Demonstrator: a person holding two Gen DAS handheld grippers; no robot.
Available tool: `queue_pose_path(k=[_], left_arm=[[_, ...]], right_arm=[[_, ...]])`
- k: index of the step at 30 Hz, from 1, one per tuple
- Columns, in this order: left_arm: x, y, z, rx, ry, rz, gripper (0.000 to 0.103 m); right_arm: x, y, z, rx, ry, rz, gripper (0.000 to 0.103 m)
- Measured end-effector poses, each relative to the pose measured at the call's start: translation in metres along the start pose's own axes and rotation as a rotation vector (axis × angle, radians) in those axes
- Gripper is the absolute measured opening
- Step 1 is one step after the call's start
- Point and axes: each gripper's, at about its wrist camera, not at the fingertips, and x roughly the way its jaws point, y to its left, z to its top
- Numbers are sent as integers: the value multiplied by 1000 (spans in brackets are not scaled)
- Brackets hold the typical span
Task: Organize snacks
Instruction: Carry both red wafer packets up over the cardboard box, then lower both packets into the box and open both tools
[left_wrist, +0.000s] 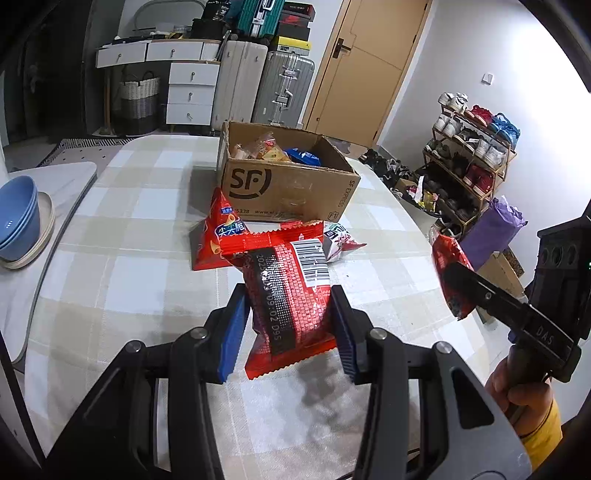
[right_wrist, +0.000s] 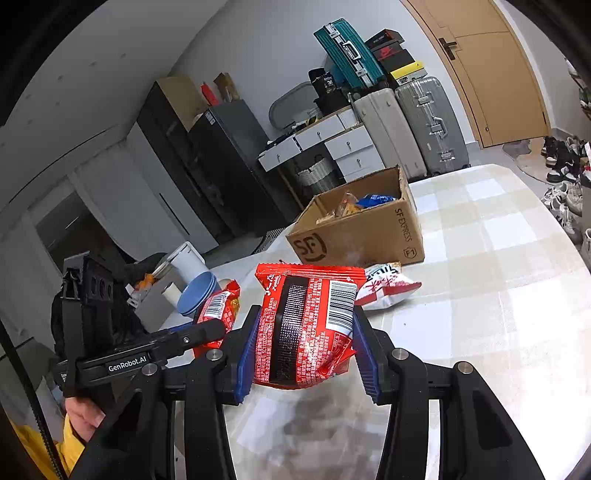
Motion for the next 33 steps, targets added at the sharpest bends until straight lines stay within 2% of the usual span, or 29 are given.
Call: queue_pose_path(k=[6, 14, 25, 33], left_arm=[[10, 5, 24, 1, -10, -14, 40], [24, 12, 89, 49, -67, -15, 40], [58, 17, 201, 73, -112, -8, 40], [109, 26, 264, 63, -85, -3, 40]], right_arm=[[5, 4, 26, -40, -13, 1, 47], [27, 14, 99, -135, -44, -7, 47], [94, 13, 197, -182, -8, 8, 47], [145, -6, 232, -156, 39, -20, 47]])
